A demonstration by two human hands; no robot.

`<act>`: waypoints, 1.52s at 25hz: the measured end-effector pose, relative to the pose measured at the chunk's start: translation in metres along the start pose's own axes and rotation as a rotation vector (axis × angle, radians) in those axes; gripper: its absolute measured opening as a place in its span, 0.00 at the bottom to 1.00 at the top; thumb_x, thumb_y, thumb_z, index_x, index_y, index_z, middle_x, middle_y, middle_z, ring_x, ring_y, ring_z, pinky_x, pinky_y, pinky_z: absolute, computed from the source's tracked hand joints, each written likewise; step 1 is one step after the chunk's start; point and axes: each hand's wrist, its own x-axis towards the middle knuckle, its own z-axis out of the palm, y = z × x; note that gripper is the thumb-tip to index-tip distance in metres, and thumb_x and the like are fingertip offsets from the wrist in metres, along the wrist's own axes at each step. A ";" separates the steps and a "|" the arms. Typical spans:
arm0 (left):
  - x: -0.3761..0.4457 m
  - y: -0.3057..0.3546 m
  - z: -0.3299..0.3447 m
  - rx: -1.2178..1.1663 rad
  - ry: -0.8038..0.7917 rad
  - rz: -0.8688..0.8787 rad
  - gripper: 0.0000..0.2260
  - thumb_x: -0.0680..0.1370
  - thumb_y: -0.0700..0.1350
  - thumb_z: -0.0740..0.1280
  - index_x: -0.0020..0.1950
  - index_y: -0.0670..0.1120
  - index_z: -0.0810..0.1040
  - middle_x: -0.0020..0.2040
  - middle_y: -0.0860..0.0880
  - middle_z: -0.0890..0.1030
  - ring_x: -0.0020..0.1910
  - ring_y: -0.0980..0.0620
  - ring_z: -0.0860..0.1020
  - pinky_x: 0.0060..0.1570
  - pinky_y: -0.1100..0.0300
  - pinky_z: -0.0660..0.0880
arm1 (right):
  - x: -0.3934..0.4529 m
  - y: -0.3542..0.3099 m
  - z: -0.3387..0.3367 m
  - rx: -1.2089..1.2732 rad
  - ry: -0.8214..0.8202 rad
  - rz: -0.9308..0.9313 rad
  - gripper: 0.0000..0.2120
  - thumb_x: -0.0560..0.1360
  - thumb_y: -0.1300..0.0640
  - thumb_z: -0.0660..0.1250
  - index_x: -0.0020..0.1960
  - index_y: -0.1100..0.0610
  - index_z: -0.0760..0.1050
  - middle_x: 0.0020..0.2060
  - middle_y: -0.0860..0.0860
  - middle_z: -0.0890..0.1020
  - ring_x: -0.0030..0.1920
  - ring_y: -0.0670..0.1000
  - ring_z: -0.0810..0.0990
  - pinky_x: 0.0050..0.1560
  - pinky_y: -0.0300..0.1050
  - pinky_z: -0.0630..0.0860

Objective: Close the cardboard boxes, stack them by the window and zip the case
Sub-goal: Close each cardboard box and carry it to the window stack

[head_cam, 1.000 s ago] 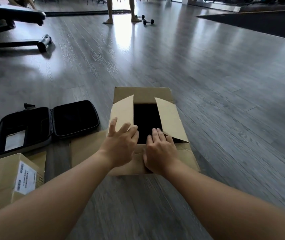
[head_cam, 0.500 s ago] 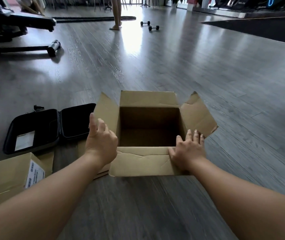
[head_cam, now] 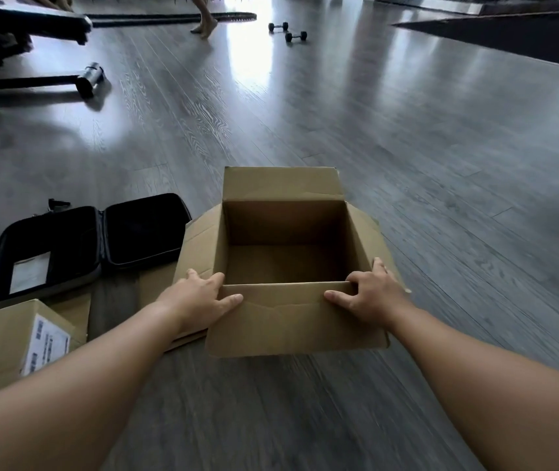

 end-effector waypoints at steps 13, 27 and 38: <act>0.035 0.076 0.012 -0.110 0.210 0.211 0.37 0.80 0.63 0.61 0.79 0.41 0.55 0.79 0.37 0.57 0.79 0.42 0.56 0.77 0.49 0.56 | -0.017 0.079 -0.006 0.085 0.209 0.184 0.37 0.72 0.26 0.62 0.69 0.52 0.72 0.80 0.60 0.53 0.80 0.63 0.50 0.74 0.63 0.60; 0.042 0.097 0.007 -0.165 0.235 0.284 0.36 0.81 0.61 0.60 0.81 0.44 0.52 0.82 0.46 0.49 0.81 0.50 0.46 0.78 0.53 0.49 | -0.023 0.062 -0.008 -0.049 0.261 0.114 0.35 0.77 0.34 0.55 0.80 0.48 0.58 0.80 0.61 0.54 0.80 0.61 0.51 0.75 0.70 0.48; 0.007 -0.044 -0.001 0.115 0.194 0.010 0.24 0.80 0.54 0.61 0.73 0.44 0.64 0.80 0.40 0.55 0.80 0.44 0.53 0.71 0.46 0.64 | -0.004 -0.159 0.039 -0.024 0.099 -0.550 0.34 0.79 0.48 0.64 0.80 0.59 0.58 0.80 0.62 0.55 0.81 0.59 0.51 0.79 0.52 0.49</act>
